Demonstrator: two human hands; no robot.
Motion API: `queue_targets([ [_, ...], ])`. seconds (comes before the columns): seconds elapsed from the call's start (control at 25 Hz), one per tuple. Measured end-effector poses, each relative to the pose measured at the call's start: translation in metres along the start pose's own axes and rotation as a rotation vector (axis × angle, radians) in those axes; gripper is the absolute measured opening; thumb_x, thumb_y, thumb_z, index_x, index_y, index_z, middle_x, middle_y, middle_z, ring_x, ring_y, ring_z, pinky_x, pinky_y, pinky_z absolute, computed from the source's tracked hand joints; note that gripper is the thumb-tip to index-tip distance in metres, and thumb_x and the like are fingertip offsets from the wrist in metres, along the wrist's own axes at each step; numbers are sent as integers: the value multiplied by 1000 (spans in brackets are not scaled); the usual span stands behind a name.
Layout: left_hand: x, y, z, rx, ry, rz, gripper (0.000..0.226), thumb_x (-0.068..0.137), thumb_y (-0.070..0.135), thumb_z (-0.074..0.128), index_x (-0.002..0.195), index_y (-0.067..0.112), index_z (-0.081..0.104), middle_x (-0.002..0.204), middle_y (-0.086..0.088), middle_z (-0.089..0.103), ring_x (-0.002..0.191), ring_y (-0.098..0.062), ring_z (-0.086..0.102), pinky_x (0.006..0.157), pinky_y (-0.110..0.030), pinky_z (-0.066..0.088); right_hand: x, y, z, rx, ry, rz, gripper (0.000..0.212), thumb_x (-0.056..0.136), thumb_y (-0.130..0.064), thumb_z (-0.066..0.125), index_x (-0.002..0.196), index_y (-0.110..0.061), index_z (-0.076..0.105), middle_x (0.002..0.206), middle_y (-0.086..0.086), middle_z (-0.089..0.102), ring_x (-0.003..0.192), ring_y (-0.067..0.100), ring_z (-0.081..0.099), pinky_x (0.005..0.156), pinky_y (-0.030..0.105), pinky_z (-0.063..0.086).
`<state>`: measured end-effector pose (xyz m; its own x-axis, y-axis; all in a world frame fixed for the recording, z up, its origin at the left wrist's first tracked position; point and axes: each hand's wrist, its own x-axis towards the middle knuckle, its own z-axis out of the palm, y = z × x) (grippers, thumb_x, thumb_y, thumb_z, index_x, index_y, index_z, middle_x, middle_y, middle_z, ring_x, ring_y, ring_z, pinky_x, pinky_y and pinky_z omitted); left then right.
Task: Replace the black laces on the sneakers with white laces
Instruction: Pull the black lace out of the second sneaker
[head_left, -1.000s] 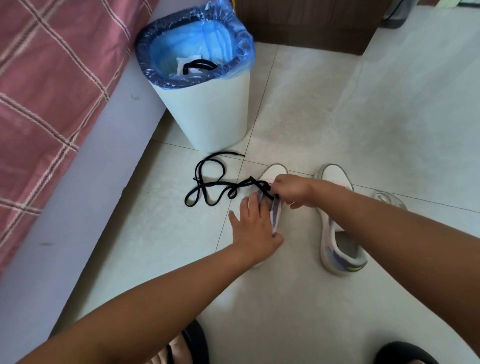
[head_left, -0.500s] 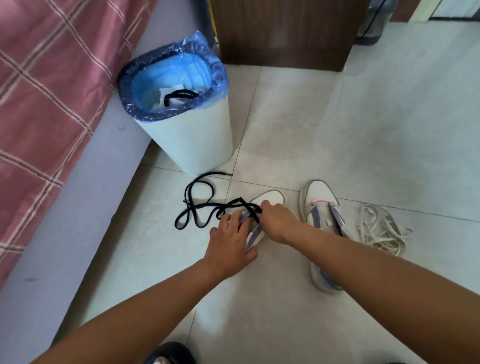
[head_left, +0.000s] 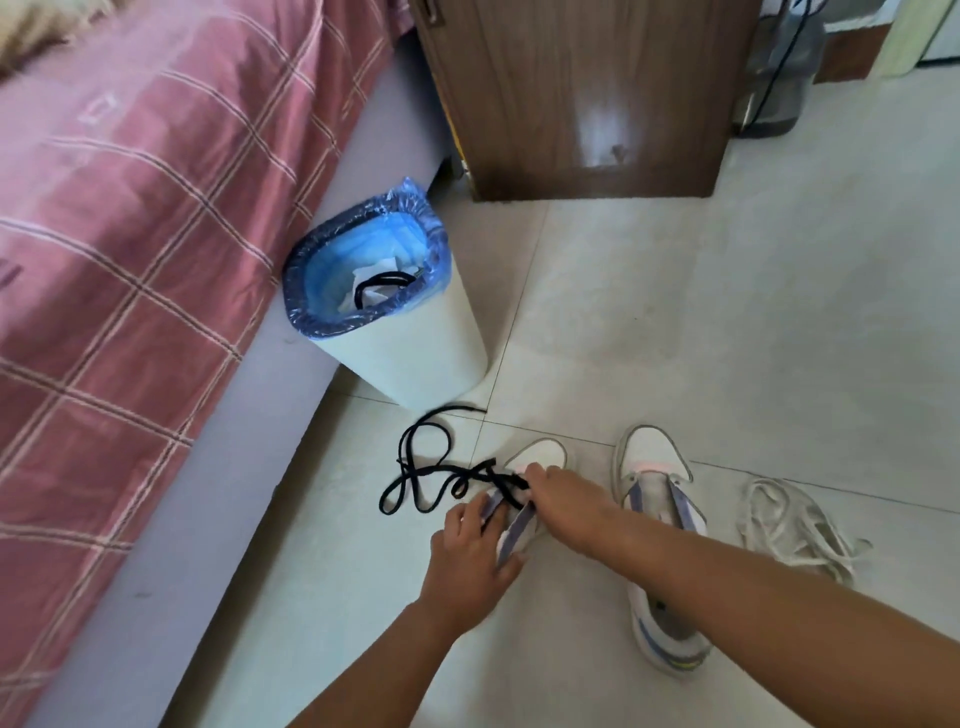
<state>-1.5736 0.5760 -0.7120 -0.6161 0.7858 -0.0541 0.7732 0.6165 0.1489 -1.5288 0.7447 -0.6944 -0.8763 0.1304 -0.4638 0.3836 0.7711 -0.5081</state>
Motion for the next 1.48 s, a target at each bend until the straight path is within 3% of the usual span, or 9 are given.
queue_targets([
  [0.16,-3,11,-5,36,-76,-78,54,75,58,44,117,25,52,117,1,52,95,-19,59,54,-29,54,-4,-8,20,256,113,132,22,99,-26,36,107,-9,48,96,7,59,89,26,59,66,32,40],
  [0.28,-4,8,-6,70,-67,-91,54,74,55,45,118,24,51,117,-2,57,99,-19,54,58,-30,54,-2,-22,14,164,115,88,24,97,-13,34,117,-7,45,110,12,59,102,30,58,74,33,41],
  [0.56,-6,2,3,111,-4,-128,50,76,51,48,117,24,55,122,-1,50,101,-20,44,55,-35,54,7,7,-15,-6,-130,-286,25,98,-10,35,120,-5,46,116,16,55,103,30,56,78,32,41],
  [0.72,-6,2,5,131,5,-118,51,76,51,48,117,23,56,120,0,49,100,-22,48,53,-36,54,6,6,-27,-263,10,-399,25,97,-7,34,119,-3,47,118,16,54,105,31,54,71,35,37],
  [0.88,-7,4,7,162,20,-119,51,77,52,46,116,22,60,120,1,49,96,-26,56,54,-37,54,-1,2,-1,177,-31,-30,36,102,-35,31,96,-11,57,92,10,61,87,28,59,62,30,36],
  [1.0,-2,5,6,175,32,-111,53,76,52,45,115,20,61,119,1,46,97,-24,52,52,-35,53,5,-1,8,469,-37,43,34,101,-31,36,73,-17,48,83,6,56,80,22,52,63,30,34],
  [1.2,-3,-4,5,165,23,0,55,76,51,45,120,18,55,116,-1,49,95,-23,46,48,-33,49,9,8,-33,-4,-175,-224,21,99,-25,41,85,-15,54,77,-4,46,82,17,46,66,26,30],
  [1.36,-5,-7,7,199,-15,59,54,78,52,42,116,17,58,119,-1,45,95,-23,43,52,-32,49,10,-17,-50,-625,-8,-283,12,92,-15,45,93,-16,57,87,-1,59,85,23,58,55,26,31],
  [1.48,-4,-7,8,208,-14,44,55,77,54,39,114,19,59,117,0,45,96,-23,41,54,-32,49,-3,-20,-36,-288,6,25,21,98,-23,40,96,-9,55,100,9,63,84,26,59,62,28,34],
])
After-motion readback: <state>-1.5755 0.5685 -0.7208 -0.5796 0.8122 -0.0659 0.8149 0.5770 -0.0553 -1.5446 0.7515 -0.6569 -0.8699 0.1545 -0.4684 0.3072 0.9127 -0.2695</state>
